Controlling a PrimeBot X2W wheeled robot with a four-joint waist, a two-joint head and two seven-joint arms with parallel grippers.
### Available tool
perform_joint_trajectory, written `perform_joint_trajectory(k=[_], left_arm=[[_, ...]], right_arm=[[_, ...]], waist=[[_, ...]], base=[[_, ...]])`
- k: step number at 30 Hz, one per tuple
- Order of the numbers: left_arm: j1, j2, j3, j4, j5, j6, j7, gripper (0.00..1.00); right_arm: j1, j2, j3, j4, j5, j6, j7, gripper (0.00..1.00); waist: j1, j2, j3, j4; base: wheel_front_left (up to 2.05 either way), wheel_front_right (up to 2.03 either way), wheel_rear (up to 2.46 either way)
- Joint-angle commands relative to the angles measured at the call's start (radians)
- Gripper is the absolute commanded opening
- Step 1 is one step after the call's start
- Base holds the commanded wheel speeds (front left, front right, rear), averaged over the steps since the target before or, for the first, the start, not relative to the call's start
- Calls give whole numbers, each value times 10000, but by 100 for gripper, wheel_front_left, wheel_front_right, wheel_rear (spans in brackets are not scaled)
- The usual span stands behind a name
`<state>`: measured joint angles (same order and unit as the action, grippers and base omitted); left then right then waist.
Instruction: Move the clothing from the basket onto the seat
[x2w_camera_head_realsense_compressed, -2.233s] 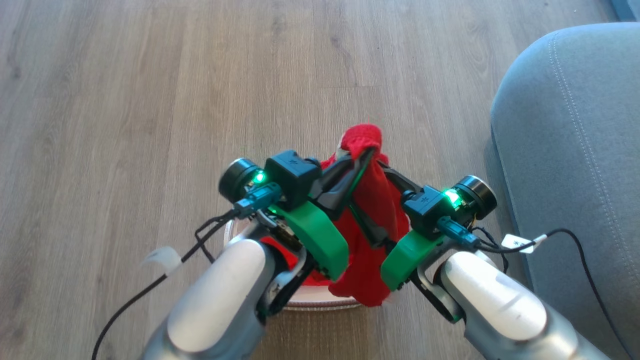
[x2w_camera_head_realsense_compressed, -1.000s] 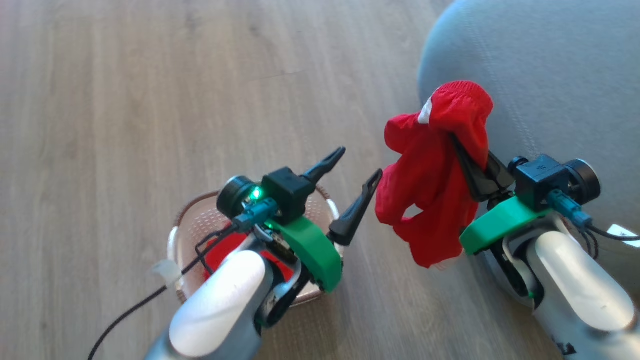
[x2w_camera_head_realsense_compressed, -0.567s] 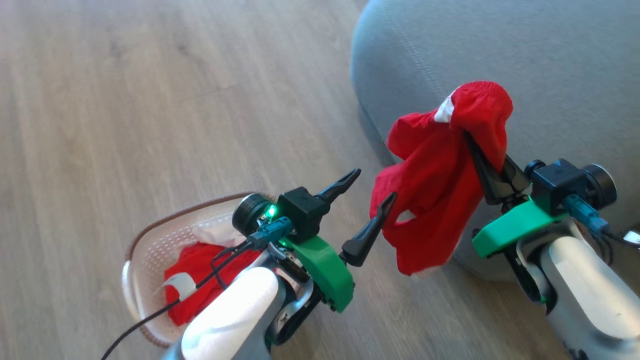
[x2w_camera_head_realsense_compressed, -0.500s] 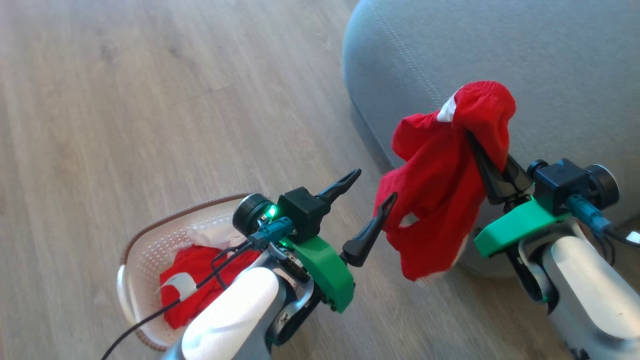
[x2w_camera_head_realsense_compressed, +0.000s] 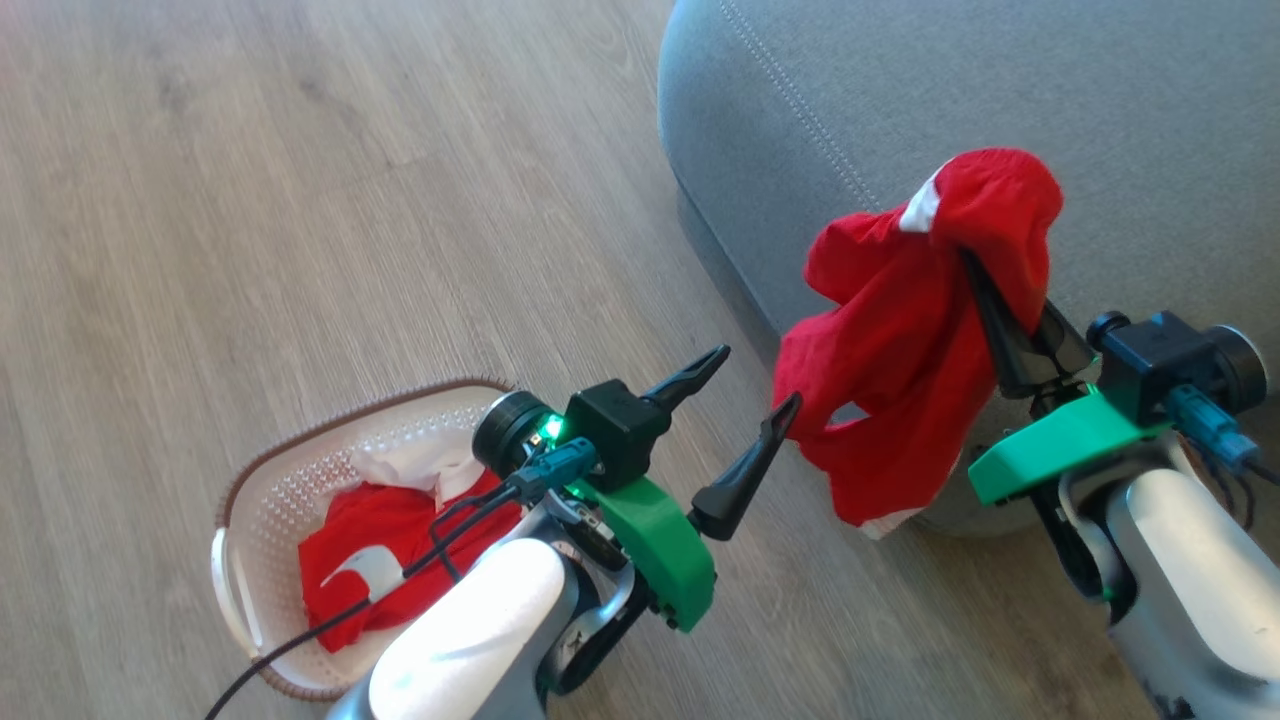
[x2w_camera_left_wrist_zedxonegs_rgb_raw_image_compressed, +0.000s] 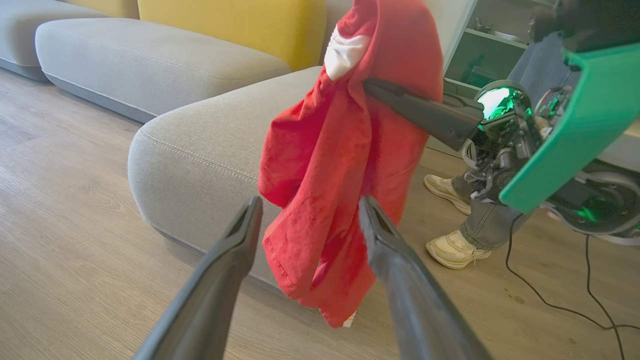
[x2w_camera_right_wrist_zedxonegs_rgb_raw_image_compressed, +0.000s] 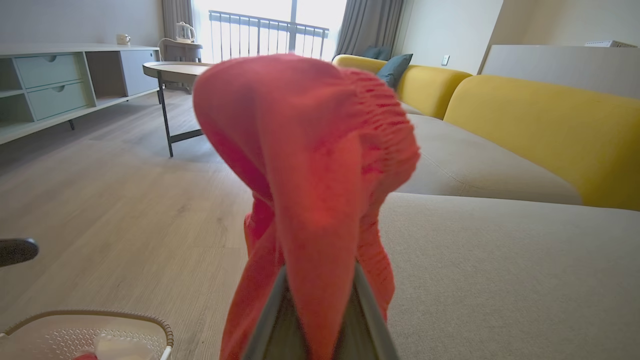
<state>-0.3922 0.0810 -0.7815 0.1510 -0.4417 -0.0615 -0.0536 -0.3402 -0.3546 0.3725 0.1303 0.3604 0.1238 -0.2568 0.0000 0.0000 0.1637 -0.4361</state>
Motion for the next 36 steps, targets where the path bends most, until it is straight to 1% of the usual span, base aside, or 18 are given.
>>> perform_joint_trajectory(k=[1,5,9,17,20,21,24,27,29,32,36], left_arm=[[-554,-8,249,-323,-19,18,25,100],[-704,38,215,-382,43,45,113,100],[-1052,128,228,-467,149,42,275,100],[-2466,526,400,-668,608,-22,950,100],[-3047,728,453,-826,825,-61,1256,100],[-3047,728,453,-826,825,-61,1256,100],[-3508,948,567,-1049,1000,-41,1542,100],[-3799,1139,656,-1293,1105,-25,1749,100],[-3856,1251,676,-1430,1142,-19,1813,100],[-3841,1359,688,-1625,1163,17,1836,100],[-3687,1409,647,-1820,1138,49,1679,100]], right_arm=[[-133,-125,-54,-357,19,69,-49,0],[-448,-89,-142,-365,151,69,-49,0],[-986,-13,-331,-374,301,69,-49,0],[-2593,287,-715,-323,434,69,-49,0],[-3388,349,-1045,-259,529,69,-49,0],[-3388,349,-1045,-259,529,69,-49,0],[-4383,339,-1529,-35,749,69,-49,0],[-5561,178,-2177,517,1102,69,-49,0],[-6353,-51,-2585,1064,1277,69,-49,0],[-7587,-572,-3218,1963,1597,69,17,0],[-9176,-1563,-4146,3027,1935,69,420,0]], waist=[[0,0,115,37],[0,0,515,93],[0,0,1189,166],[0,0,3320,274],[0,0,4177,327],[0,0,4177,327],[0,0,4970,336],[0,0,5612,418],[0,0,5891,518],[0,0,6233,766],[0,0,6500,1249]], base=[[0,0,0],[0,0,0],[0,0,0],[0,0,0],[0,0,0],[0,0,0],[0,0,0],[0,0,0],[0,0,0],[0,0,0],[0,0,0]])
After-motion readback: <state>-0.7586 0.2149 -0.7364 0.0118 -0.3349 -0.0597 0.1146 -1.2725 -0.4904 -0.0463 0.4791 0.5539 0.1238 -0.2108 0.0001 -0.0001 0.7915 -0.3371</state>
